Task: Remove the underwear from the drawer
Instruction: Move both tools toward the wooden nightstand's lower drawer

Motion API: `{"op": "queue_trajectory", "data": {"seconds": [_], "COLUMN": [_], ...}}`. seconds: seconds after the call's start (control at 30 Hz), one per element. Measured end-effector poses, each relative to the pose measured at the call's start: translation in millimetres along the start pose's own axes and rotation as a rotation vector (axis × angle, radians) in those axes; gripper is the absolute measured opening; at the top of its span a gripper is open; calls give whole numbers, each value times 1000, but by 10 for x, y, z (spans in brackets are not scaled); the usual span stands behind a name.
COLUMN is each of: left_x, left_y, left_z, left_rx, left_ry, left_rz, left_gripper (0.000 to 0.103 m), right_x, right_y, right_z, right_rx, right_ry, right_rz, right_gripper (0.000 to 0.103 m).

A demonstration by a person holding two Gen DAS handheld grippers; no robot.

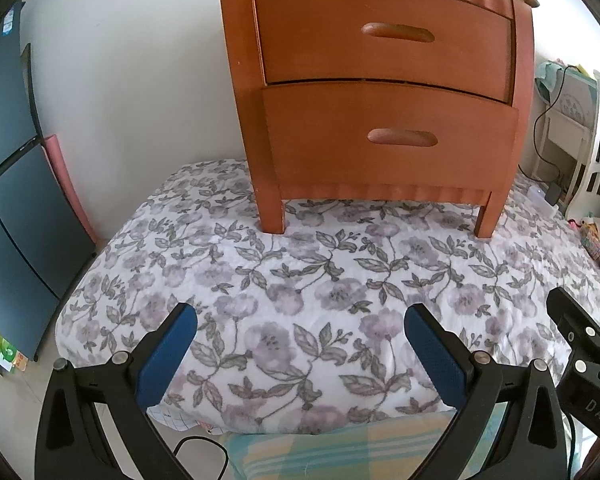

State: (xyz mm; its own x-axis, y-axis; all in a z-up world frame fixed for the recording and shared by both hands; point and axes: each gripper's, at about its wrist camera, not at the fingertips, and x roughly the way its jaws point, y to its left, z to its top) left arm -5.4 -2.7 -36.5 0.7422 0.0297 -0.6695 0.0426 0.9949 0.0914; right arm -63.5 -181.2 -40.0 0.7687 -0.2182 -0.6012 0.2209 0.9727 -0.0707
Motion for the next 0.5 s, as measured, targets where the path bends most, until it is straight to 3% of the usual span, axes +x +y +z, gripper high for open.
{"op": "queue_trajectory", "data": {"seconds": [0.5], "left_x": [43], "left_y": [-17], "left_z": [-31], "left_rx": [6], "left_ry": [12], "left_rz": [-8], "left_gripper": [103], "right_x": [17], "right_y": [3], "right_z": [-17], "right_rx": [11], "right_ry": [-6], "right_rz": [4], "right_gripper": [103]}}
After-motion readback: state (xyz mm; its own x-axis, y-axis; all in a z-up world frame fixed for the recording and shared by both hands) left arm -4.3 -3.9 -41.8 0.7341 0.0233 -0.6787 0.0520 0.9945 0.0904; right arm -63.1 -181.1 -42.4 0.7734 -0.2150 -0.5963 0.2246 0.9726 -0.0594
